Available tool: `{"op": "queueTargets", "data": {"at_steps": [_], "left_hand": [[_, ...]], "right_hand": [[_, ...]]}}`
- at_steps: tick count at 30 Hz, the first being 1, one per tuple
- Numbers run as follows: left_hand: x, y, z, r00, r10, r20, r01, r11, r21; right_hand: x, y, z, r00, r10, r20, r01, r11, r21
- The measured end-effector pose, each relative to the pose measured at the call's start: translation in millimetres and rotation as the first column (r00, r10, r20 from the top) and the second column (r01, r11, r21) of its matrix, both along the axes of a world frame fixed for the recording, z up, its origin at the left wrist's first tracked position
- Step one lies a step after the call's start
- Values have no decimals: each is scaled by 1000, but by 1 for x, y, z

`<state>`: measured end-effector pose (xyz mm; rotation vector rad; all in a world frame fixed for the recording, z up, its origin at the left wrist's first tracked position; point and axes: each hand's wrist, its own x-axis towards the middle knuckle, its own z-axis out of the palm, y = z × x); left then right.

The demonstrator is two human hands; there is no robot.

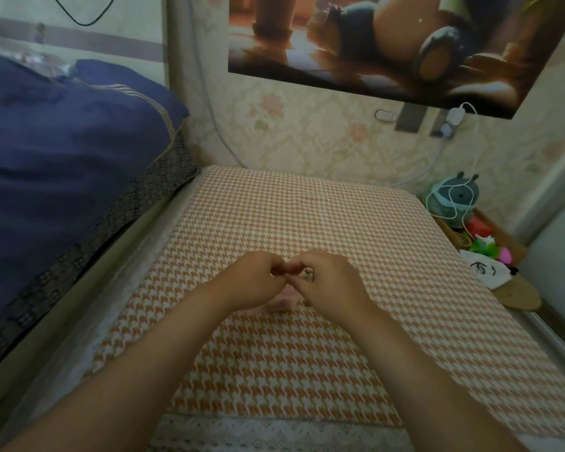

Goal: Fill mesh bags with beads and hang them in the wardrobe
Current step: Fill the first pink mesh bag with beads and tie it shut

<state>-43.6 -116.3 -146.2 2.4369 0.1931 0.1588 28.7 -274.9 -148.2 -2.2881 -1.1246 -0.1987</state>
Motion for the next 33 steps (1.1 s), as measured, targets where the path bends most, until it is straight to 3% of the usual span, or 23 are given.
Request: {"op": "queueTargets", "data": {"at_steps": [4, 7, 14, 24, 28, 33], "left_hand": [[0, -1, 1, 1000, 1, 6, -1, 1000, 13], [1, 0, 1, 1000, 24, 7, -24, 999, 35], [5, 0, -2, 999, 31, 44, -35, 994, 107], [5, -1, -5, 997, 23, 71, -29, 996, 89], [6, 0, -7, 997, 14, 70, -18, 998, 64], [6, 4, -9, 998, -5, 57, 2, 999, 49]], "right_hand": [[9, 1, -3, 996, 22, -91, -18, 999, 47], [18, -5, -2, 985, -45, -169, 62, 993, 99], [25, -17, -23, 970, -207, -123, 164, 942, -291], [22, -7, -39, 979, -200, 31, 194, 887, -420], [25, -11, -25, 964, -256, -71, 222, 924, -311], [21, -9, 3, 940, -283, -191, 301, 950, 75]]}}
